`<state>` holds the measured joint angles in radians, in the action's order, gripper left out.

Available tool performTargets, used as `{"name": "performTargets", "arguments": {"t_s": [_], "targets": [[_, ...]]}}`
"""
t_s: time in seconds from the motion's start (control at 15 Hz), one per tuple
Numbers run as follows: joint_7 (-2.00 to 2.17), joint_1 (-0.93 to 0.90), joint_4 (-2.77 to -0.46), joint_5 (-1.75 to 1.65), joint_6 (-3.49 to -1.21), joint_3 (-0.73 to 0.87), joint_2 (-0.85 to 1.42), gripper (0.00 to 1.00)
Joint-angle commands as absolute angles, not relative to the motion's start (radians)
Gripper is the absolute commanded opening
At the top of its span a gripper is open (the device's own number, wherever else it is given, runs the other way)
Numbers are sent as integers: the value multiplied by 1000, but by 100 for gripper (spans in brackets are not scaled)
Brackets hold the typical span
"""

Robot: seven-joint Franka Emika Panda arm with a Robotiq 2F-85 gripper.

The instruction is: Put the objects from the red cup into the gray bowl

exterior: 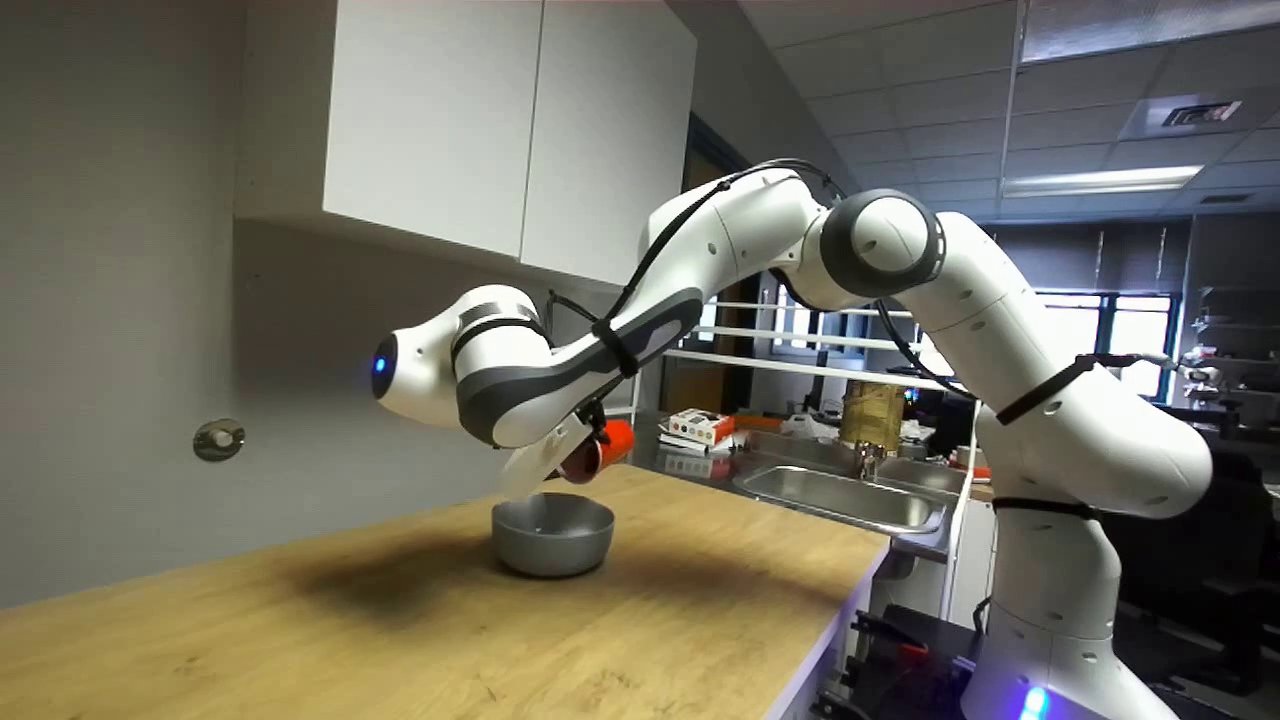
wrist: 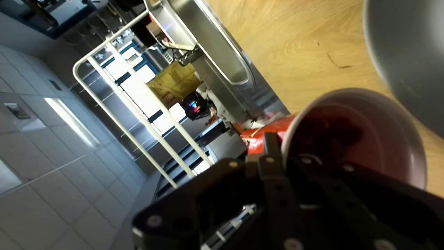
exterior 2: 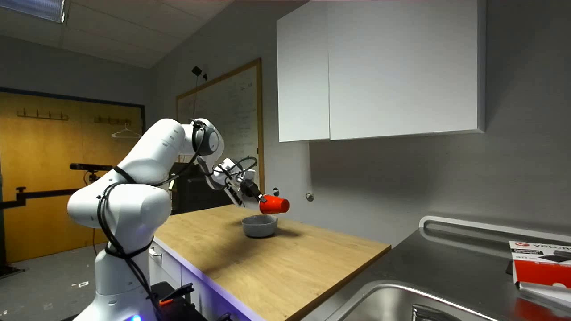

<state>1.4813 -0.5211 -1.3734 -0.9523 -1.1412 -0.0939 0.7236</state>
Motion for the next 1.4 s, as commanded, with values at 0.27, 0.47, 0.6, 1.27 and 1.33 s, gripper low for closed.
{"name": "performTargets", "arguments": {"t_s": [0.27,0.47,0.6,1.27,1.33], "targets": [[1545,-548,-1378,-1150,-1071,-98,745,1],[1559,-545,-1378,-1193,-1050,-105,751,1],[1572,-543,-1378,-1214,-1039,-109,754,1],[1567,-535,-1368,-1262,-954,-131,773,1],[1555,-532,-1369,-1258,-945,-138,773,1]]}}
